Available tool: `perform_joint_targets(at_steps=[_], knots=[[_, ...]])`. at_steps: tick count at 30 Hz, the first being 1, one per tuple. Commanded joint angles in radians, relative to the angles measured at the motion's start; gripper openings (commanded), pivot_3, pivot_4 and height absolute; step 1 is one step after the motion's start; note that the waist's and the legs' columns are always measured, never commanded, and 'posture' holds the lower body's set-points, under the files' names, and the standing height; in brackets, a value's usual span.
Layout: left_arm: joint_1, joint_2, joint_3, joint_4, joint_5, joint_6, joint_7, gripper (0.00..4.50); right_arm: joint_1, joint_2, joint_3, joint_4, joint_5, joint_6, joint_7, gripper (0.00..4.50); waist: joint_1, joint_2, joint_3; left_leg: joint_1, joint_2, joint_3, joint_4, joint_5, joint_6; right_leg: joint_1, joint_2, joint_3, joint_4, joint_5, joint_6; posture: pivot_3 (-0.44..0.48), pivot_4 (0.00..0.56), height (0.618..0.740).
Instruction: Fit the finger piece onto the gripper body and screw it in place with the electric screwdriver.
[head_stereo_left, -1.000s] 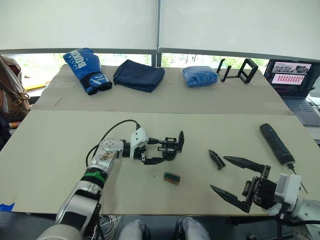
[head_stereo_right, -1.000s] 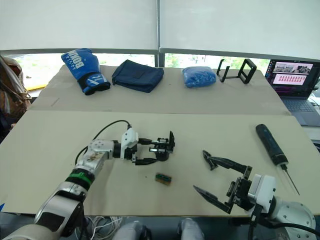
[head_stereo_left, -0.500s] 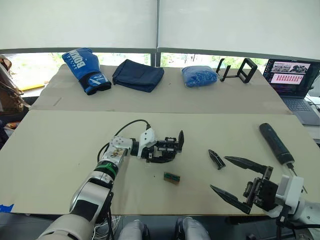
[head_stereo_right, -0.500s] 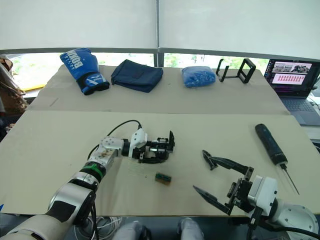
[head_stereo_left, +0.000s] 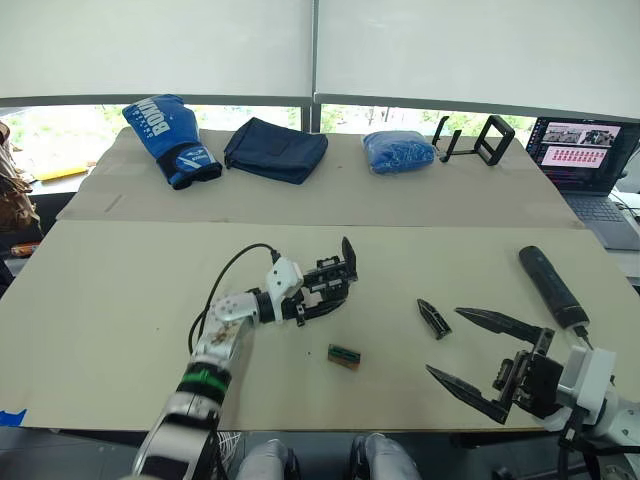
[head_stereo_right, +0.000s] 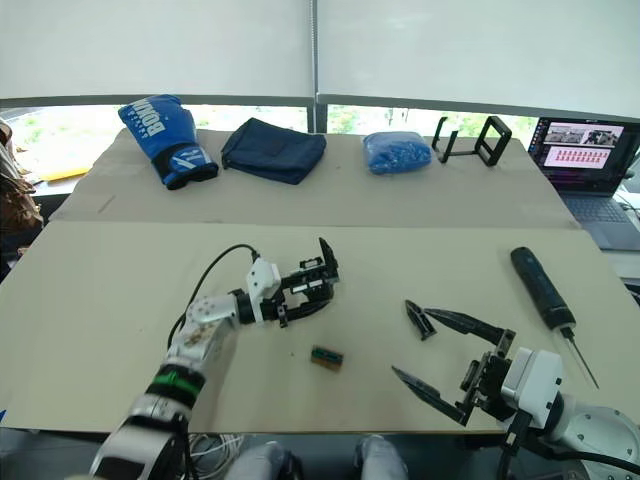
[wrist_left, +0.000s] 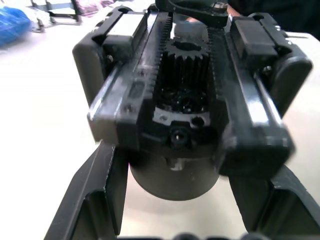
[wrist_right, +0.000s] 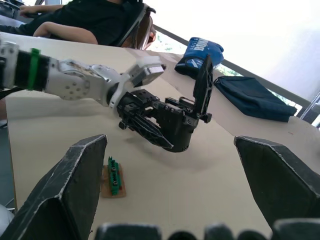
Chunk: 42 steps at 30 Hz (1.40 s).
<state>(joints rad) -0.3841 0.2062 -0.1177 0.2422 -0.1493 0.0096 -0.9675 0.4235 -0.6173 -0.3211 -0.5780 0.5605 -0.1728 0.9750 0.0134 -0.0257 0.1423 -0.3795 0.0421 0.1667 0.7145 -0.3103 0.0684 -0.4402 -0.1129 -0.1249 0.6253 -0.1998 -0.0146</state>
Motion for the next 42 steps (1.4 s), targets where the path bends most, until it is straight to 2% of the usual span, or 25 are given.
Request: perform_joint_targets(at_steps=[1, 4, 9, 12, 27, 31, 32, 40, 42], knots=[[0.036, -0.023, -0.031, -0.246, 0.009, 0.154, 0.131, 2.30, -0.003, 0.010, 0.000, 0.001, 0.008, -0.033, 0.018, 4.50, 0.007, 0.000, 0.000, 0.000, 0.000, 0.000, 0.000, 0.000, 0.000, 0.000, 0.000, 0.000, 0.000, 0.000, 0.000, 0.000, 0.150, 0.740], [0.060, -0.042, -0.044, -0.296, 0.025, 0.247, 0.219, 2.30, -0.018, 0.023, 0.010, 0.027, 0.002, -0.045, 0.028, 4.50, 0.012, 0.000, 0.000, 0.000, 0.000, 0.000, 0.000, -0.001, 0.001, 0.000, 0.000, 0.000, 0.000, -0.002, 0.004, 0.000, 0.150, 0.740], [0.052, -0.057, -0.070, -0.276, 0.052, 0.239, 0.295, 2.30, -0.020, 0.040, 0.030, 0.043, -0.005, -0.065, 0.044, 4.50, 0.011, 0.000, 0.000, 0.001, 0.000, 0.000, -0.001, 0.000, 0.000, 0.000, 0.000, 0.000, 0.000, -0.002, 0.005, 0.000, 0.150, 0.740], [0.059, -0.059, -0.086, -0.255, 0.058, 0.225, 0.313, 2.30, -0.012, 0.045, 0.031, 0.053, -0.008, -0.079, 0.056, 4.50, 0.012, 0.000, 0.000, 0.001, 0.000, 0.000, -0.001, 0.000, -0.001, 0.000, 0.001, 0.000, 0.001, 0.000, 0.000, 0.000, 0.150, 0.740], [0.119, -0.069, -0.127, -0.203, 0.050, 0.184, 0.335, 2.30, 0.000, 0.046, 0.017, 0.108, -0.005, -0.137, 0.097, 4.50, 0.014, 0.001, -0.001, 0.002, 0.000, 0.000, 0.000, 0.000, 0.000, 0.001, 0.000, 0.000, 0.001, 0.000, 0.000, 0.000, 0.150, 0.740], [0.113, -0.033, -0.122, -0.201, 0.052, 0.175, 0.305, 4.22, 0.000, 0.045, 0.017, 0.119, -0.003, -0.149, 0.105, 4.50, 0.014, 0.002, -0.001, 0.002, 0.000, 0.000, 0.000, 0.000, 0.000, 0.001, 0.000, 0.000, 0.001, 0.000, 0.000, 0.000, 0.150, 0.740], [0.110, -0.026, -0.115, -0.199, 0.049, 0.177, 0.300, 4.38, 0.001, 0.045, 0.020, 0.120, -0.004, -0.151, 0.105, 4.50, 0.014, 0.002, -0.001, 0.002, 0.000, 0.000, 0.000, 0.000, 0.000, 0.001, 0.000, 0.000, 0.000, 0.000, 0.000, 0.000, 0.150, 0.740], [0.056, 0.101, -0.058, -0.111, -0.011, 0.139, 0.151, 4.38, 0.004, 0.047, 0.037, 0.123, -0.013, -0.158, 0.118, 4.50, 0.011, 0.004, -0.002, 0.003, 0.000, 0.000, -0.001, 0.000, -0.001, 0.001, 0.000, 0.000, 0.001, 0.000, 0.000, 0.000, 0.150, 0.740], [0.016, 0.145, -0.049, -0.038, -0.058, 0.124, 0.019, 4.38, 0.002, 0.046, 0.037, 0.121, -0.013, -0.154, 0.115, 4.50, 0.011, 0.004, -0.002, 0.003, 0.000, 0.000, -0.001, 0.000, -0.001, 0.001, 0.000, 0.000, 0.001, 0.000, 0.000, 0.000, 0.150, 0.740]])
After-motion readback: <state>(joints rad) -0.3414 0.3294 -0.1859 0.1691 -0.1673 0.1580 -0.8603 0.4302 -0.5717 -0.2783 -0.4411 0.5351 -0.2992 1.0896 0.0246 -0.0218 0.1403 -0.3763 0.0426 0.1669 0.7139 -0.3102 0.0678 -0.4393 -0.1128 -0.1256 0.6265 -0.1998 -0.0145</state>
